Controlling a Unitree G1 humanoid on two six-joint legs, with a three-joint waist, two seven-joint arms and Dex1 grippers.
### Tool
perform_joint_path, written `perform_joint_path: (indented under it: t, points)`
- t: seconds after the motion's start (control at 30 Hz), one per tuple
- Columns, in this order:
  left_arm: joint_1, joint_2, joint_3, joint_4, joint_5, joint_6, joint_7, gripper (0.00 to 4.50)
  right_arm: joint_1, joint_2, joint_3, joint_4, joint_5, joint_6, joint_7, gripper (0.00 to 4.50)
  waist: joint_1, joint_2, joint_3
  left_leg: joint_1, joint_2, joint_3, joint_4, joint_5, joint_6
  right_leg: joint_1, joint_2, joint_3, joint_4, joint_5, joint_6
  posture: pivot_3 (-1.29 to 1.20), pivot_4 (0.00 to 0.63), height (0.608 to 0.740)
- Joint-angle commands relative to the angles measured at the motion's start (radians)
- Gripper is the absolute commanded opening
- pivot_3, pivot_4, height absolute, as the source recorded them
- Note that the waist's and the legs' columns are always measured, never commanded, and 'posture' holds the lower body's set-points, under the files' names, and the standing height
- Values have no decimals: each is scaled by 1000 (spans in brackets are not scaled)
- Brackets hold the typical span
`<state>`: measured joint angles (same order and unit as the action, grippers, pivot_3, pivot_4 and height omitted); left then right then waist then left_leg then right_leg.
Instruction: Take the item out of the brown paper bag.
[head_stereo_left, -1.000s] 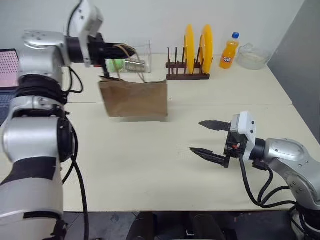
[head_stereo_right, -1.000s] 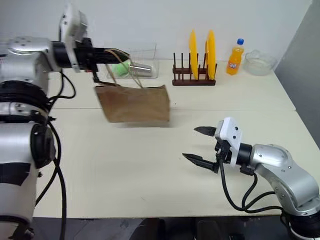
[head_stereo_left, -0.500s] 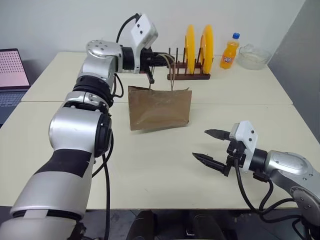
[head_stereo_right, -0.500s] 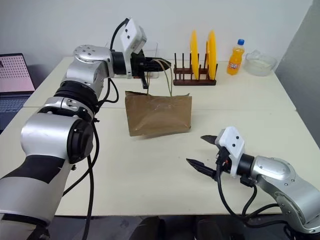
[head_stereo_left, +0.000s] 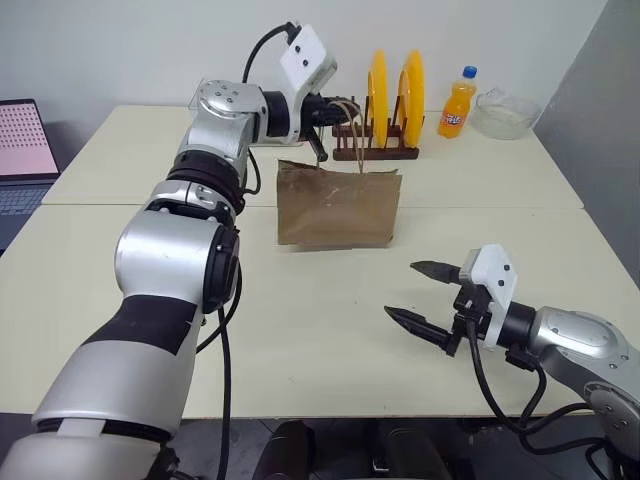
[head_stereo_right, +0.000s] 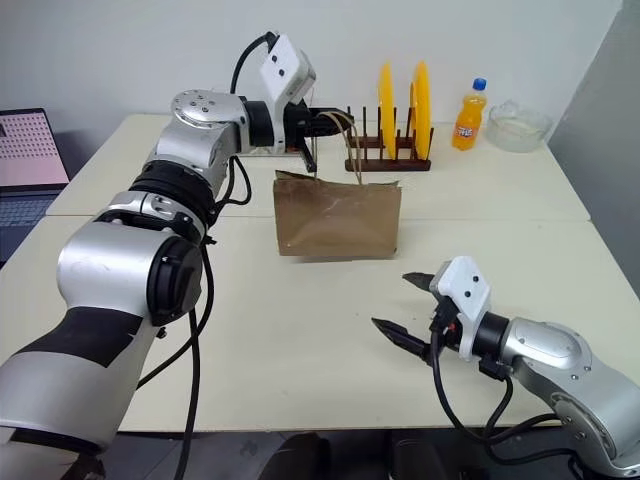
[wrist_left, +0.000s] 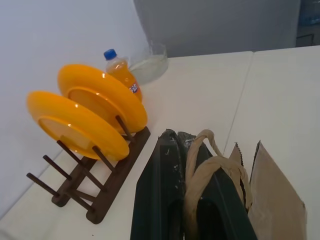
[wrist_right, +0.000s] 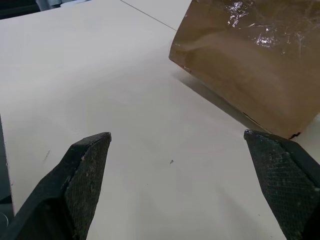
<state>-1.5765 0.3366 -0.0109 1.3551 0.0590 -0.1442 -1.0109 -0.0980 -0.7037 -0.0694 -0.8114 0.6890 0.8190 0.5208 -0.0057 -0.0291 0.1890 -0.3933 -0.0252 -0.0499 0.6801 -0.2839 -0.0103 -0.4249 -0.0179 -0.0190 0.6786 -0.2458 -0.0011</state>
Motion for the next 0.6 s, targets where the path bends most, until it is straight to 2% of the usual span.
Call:
perform_joint_path:
  t: [0.03,0.6]
  points:
    - [-45,-13,19,-14,10,-35,40,46,-2,4,-12,-39,8,-10,-13,4500,1,0,0,0,0,0,0,0,0,0,0,0,0,0,0,0,150,740]
    - [-2,4,-50,-2,178,-147,183,46,-23,27,25,-40,3,-5,-57,4500,0,0,0,0,0,0,0,0,0,0,0,1,1,0,0,0,150,740]
